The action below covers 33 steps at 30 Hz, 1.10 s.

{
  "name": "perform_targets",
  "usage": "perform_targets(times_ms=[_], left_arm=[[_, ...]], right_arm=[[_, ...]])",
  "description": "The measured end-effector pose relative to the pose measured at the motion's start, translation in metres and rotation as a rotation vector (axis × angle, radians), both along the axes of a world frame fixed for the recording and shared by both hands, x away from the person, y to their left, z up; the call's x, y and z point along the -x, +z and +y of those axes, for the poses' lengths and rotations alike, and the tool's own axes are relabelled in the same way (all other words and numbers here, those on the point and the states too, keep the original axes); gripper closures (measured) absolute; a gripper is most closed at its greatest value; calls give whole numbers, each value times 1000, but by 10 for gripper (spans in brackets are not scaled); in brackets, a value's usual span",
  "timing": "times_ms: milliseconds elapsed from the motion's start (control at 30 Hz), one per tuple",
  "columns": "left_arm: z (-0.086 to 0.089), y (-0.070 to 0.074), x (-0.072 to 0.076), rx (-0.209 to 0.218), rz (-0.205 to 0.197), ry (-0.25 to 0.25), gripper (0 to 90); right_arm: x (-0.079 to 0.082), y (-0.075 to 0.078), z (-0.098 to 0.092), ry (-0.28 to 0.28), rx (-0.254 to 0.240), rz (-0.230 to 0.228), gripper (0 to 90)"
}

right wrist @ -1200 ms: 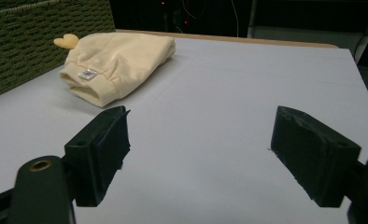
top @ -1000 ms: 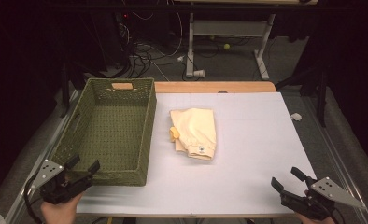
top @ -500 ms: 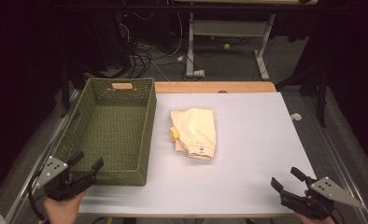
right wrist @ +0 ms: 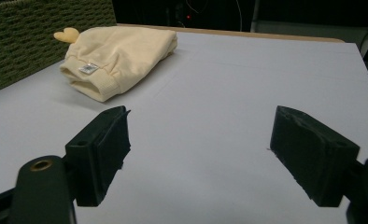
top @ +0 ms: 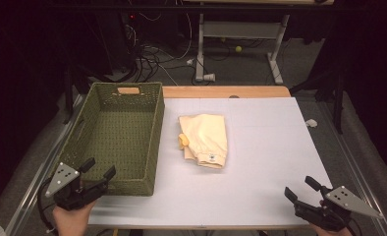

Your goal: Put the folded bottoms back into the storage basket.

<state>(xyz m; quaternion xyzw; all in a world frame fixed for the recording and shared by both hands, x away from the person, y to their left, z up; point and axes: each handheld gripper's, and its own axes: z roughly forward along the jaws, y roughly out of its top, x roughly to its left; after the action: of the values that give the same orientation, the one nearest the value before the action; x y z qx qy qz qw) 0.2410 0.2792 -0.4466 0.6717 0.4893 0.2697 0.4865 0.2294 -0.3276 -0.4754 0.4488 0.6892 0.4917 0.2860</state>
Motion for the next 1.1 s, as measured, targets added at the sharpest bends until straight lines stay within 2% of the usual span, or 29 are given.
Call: perform_targets(times_ms=[500,600,1100], left_arm=[[-11,2,-4,12,-8,-34,234],[-15,3,-7,46,2,-58,234],[-38,8,-13,35,-8,-112,235]], right_arm=[[0,0,1,2,-1,4,206],[0,0,1,6,0,1,206],[0,0,1,9,0,0,207]])
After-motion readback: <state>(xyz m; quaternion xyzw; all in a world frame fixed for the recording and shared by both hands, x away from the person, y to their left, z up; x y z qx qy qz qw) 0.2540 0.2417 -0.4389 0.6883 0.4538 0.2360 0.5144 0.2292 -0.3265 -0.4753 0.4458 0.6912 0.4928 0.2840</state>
